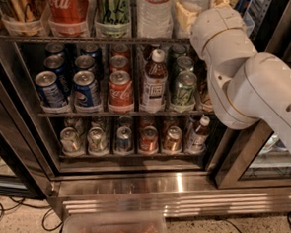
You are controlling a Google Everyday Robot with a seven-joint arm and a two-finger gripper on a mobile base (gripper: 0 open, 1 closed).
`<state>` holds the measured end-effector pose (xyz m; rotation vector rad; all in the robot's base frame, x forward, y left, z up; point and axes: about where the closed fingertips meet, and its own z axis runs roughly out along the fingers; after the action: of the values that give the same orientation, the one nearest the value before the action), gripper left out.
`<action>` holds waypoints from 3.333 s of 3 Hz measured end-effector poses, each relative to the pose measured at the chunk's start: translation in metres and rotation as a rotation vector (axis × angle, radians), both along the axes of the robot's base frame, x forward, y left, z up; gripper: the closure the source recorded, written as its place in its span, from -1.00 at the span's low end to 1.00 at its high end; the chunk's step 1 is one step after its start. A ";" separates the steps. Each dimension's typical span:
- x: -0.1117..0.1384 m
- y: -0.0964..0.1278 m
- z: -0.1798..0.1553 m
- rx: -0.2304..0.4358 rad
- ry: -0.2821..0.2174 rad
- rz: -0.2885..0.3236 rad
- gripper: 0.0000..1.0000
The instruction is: Pick water bottle from top shelf of fridge
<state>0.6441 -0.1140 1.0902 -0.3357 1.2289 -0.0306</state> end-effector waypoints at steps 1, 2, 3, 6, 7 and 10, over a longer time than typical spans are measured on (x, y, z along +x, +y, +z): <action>0.003 0.002 0.010 0.003 -0.006 0.003 1.00; 0.008 0.006 0.029 -0.004 -0.006 0.012 1.00; -0.001 0.004 0.057 0.010 0.028 0.000 1.00; -0.009 0.007 0.087 -0.004 0.034 0.019 1.00; -0.024 0.008 0.101 0.020 0.047 0.018 1.00; -0.105 0.018 0.129 0.130 0.115 0.000 1.00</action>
Offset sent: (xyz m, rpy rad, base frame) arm 0.0184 0.0120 0.0679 -0.0179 -0.0027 0.0267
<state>0.5394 -0.0956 1.2192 -0.2264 1.3377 0.0694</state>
